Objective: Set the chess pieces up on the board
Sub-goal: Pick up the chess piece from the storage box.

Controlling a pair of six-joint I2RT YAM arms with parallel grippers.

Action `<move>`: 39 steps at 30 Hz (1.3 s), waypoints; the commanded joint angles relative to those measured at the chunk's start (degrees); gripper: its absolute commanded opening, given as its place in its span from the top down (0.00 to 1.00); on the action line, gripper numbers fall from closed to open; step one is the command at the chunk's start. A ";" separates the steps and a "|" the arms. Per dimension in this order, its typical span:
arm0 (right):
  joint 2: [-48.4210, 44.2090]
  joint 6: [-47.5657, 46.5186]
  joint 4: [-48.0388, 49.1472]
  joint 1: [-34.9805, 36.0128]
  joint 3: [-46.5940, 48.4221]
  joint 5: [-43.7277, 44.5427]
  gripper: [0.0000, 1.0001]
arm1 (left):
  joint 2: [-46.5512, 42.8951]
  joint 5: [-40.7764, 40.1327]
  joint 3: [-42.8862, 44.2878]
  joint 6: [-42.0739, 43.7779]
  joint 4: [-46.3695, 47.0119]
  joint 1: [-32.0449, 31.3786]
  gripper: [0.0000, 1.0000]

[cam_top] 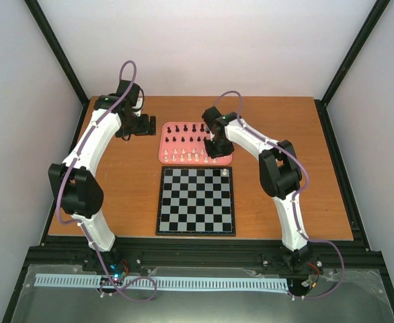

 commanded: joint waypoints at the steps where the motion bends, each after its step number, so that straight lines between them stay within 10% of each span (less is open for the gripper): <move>1: 2.30 0.10 -0.22 -0.61 1.19 -1.40 0.67 | 1.05 -0.45 2.04 0.99 -0.45 -0.01 0.00; 39: 4.83 -0.18 -1.78 -0.96 3.89 -2.43 0.79 | 1.92 -0.49 2.46 0.97 -0.71 -0.01 0.00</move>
